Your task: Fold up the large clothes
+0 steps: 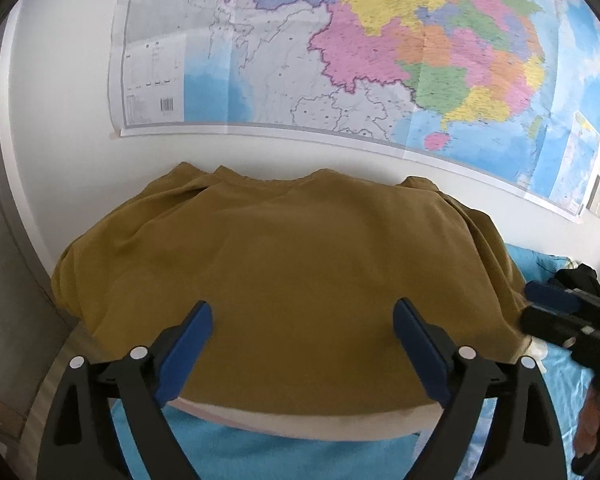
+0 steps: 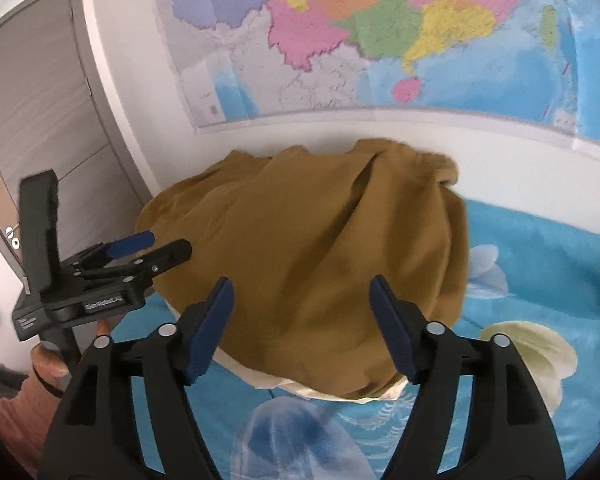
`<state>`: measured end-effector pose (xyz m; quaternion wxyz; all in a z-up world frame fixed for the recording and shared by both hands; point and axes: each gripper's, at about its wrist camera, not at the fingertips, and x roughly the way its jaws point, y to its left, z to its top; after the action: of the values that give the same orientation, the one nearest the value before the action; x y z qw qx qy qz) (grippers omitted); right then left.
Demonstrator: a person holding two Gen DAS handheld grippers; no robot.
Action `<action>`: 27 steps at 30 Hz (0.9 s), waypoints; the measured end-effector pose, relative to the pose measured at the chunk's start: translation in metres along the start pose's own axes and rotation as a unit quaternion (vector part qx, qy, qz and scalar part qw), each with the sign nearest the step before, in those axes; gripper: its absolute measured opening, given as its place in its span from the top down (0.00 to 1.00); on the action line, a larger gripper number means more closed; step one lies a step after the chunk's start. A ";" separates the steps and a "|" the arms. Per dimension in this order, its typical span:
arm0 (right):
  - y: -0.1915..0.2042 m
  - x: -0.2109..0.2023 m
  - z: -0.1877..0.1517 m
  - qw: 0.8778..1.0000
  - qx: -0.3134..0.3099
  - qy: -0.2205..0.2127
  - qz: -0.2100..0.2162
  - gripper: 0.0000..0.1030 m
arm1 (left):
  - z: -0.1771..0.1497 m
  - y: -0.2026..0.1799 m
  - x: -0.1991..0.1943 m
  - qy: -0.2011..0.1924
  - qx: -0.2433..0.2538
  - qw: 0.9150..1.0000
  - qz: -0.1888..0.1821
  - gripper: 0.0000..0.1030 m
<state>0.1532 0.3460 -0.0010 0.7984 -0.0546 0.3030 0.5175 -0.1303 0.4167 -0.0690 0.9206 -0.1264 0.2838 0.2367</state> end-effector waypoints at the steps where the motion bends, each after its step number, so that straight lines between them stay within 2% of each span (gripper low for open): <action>1: 0.001 0.007 -0.003 1.000 -0.005 0.013 -0.004 0.31 | -0.001 -0.001 -0.002 -0.002 0.000 1.000 0.002 0.09; 4: 0.004 0.018 -0.011 0.999 -0.016 0.031 -0.017 0.29 | -0.006 -0.006 -0.006 0.000 0.001 1.000 0.000 0.06; 11: 0.009 0.001 -0.014 1.000 -0.010 0.011 -0.012 0.23 | -0.018 -0.013 -0.014 0.003 -0.003 1.000 0.029 0.06; 16: 0.015 -0.019 -0.025 1.000 -0.011 -0.009 -0.015 0.13 | -0.024 -0.013 -0.032 -0.015 -0.015 0.999 0.050 0.06; 17: 0.016 -0.023 -0.027 1.000 -0.012 -0.014 -0.017 0.11 | -0.025 -0.013 -0.034 -0.034 -0.014 0.998 0.052 0.06; 20: 0.023 -0.033 -0.032 0.999 -0.016 -0.027 -0.024 0.07 | -0.031 -0.015 -0.042 -0.039 -0.021 0.997 0.060 0.06; 24: 0.032 -0.045 -0.042 0.998 -0.023 -0.040 -0.032 0.05 | -0.041 -0.020 -0.050 -0.038 -0.024 0.997 0.064 0.06; 27: 0.035 -0.051 -0.049 0.999 -0.020 -0.039 -0.027 0.05 | -0.048 -0.019 -0.054 -0.030 -0.043 0.997 0.050 0.06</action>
<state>0.0880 0.3020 -0.0055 0.8223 -0.0581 0.2595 0.5031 -0.1819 0.3629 -0.0747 0.9097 -0.1438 0.2512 0.2979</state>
